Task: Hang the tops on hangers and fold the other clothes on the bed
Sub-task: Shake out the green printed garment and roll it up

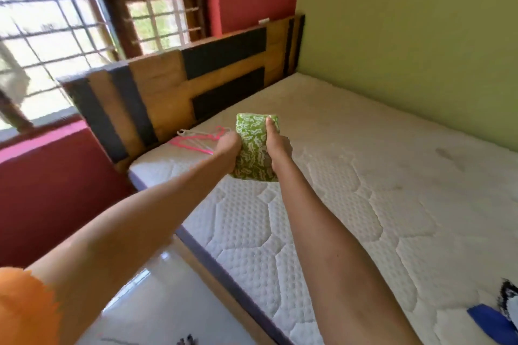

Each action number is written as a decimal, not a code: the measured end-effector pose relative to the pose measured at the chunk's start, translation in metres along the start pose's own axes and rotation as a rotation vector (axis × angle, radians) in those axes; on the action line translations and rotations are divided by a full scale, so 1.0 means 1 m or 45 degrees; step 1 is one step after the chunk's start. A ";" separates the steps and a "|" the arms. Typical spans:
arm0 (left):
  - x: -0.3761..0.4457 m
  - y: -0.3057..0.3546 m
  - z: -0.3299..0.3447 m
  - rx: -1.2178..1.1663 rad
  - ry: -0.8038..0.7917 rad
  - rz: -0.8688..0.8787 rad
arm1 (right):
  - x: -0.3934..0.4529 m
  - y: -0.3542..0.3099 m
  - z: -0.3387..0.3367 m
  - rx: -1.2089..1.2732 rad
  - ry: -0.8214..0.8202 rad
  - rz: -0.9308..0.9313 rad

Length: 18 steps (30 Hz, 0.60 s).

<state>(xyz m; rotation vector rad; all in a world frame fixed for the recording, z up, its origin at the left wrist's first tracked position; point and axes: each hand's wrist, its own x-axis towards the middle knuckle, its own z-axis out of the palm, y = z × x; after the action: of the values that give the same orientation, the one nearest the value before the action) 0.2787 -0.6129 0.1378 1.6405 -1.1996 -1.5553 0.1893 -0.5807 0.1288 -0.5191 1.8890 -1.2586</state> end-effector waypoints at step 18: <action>-0.004 -0.043 -0.426 -0.405 0.519 0.103 | -0.194 -0.046 0.376 -0.320 -0.837 -0.259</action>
<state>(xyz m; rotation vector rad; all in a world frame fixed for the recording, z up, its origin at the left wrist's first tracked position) 0.7031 -0.6632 0.1687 1.5739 -0.7511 -1.2099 0.6007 -0.6823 0.1718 -1.1282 1.4518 -0.8238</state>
